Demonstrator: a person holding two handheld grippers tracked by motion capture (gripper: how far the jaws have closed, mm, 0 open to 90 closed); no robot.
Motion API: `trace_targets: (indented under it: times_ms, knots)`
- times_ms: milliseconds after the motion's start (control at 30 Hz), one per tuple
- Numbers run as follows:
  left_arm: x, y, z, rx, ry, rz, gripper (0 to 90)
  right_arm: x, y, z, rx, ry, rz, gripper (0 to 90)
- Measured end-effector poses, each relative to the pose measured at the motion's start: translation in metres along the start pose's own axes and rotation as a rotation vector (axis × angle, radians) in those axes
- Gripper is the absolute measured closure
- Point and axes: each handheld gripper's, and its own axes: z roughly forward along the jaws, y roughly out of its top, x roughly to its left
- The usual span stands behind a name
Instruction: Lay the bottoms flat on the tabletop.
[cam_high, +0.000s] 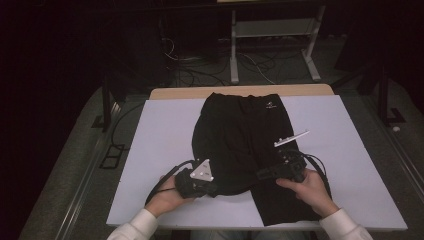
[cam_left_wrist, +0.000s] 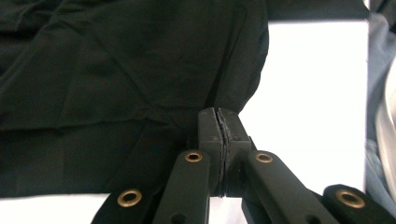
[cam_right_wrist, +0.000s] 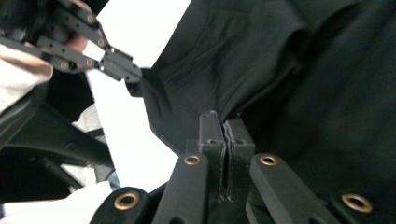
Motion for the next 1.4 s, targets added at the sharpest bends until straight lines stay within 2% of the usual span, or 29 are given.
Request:
trace_targets:
  times_ms: [67, 100, 233, 433, 567, 800, 1033, 1267, 1400]
  knots:
    - [0.0, -0.005, -0.008, 0.012, 0.008, 0.009, 88.5, 0.007, 0.001, 0.005, 0.021, 0.013, -0.009, 86.8]
    - [0.0, -0.008, -0.011, 0.013, 0.009, 0.007, 88.5, 0.012, 0.002, 0.009, 0.037, 0.028, -0.023, 86.8]
    - [0.002, -0.02, -0.023, 0.013, 0.011, -0.005, 88.5, 0.022, 0.002, 0.021, 0.057, 0.059, -0.03, 86.7]
    - [-0.002, -0.042, -0.034, 0.021, -0.033, -0.012, 88.5, 0.036, 0.0, 0.038, 0.098, 0.104, -0.034, 86.7]
    - [-0.004, -0.052, -0.041, 0.027, -0.044, -0.017, 88.5, 0.043, -0.001, 0.048, 0.127, 0.122, -0.035, 86.7]
    - [-0.007, -0.061, -0.05, 0.059, -0.058, -0.004, 88.5, 0.054, -0.006, 0.069, 0.192, 0.144, -0.053, 86.7]
    - [-0.01, -0.068, -0.048, 0.071, -0.073, -0.005, 88.3, 0.059, -0.01, 0.085, 0.243, 0.155, -0.063, 86.7]
    - [-0.012, -0.067, -0.052, 0.075, -0.103, 0.013, 88.2, 0.063, -0.012, 0.089, 0.262, 0.177, -0.064, 86.6]
    - [-0.012, -0.068, -0.05, 0.072, -0.119, -0.009, 84.7, 0.064, -0.013, 0.09, 0.279, 0.187, -0.073, 85.4]
